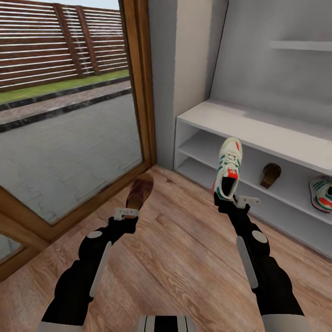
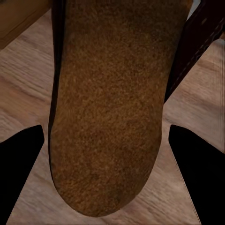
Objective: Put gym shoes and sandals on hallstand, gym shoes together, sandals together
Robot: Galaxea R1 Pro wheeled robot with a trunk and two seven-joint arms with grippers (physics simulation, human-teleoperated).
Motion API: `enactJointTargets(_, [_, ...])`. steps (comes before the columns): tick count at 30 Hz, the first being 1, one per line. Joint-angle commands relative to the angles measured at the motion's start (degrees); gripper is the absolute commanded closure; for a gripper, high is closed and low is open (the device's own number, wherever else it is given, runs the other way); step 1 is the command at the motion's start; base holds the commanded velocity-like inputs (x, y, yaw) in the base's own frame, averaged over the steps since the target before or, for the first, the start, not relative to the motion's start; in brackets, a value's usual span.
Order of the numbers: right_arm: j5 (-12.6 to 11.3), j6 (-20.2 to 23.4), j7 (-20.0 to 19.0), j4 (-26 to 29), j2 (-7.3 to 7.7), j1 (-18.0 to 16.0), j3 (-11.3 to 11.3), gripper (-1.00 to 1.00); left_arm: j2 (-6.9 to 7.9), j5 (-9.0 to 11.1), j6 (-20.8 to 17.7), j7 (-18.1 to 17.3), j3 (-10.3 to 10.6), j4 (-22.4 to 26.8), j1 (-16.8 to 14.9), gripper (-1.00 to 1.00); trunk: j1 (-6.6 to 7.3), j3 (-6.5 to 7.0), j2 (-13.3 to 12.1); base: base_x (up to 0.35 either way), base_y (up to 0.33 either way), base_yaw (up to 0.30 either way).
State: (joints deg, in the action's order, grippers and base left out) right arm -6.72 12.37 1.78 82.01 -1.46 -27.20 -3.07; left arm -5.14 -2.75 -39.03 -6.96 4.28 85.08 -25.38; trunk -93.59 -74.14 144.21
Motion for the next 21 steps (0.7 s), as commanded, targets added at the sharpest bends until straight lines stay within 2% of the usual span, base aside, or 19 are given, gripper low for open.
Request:
enactJointTargets(1, [-0.6, 0.3, 0.2, 0.1, -0.03, 0.0, 0.0, 1.0, 0.0, -0.2, -0.3, -0.3, -0.1, 0.1, 0.0, 1.0, 0.01, -0.04, 0.0, 0.0, 0.087, -0.279])
enactJointTargets(7, [-0.6, 0.3, 0.2, 0.1, -0.03, 0.0, 0.0, 1.0, 0.0, -0.3, -0.3, -0.3, 0.0, 0.1, 0.0, 1.0, 0.01, -0.04, 0.0, 0.077, 0.185, -0.279])
enactJointTargets(21, [-0.6, 0.3, 0.2, 0.1, -0.03, 0.0, 0.0, 1.0, -0.01, -0.3, -0.3, -0.3, 0.0, 0.1, 0.0, 1.0, 0.01, -0.04, 0.0, 0.185, 0.275, -0.279])
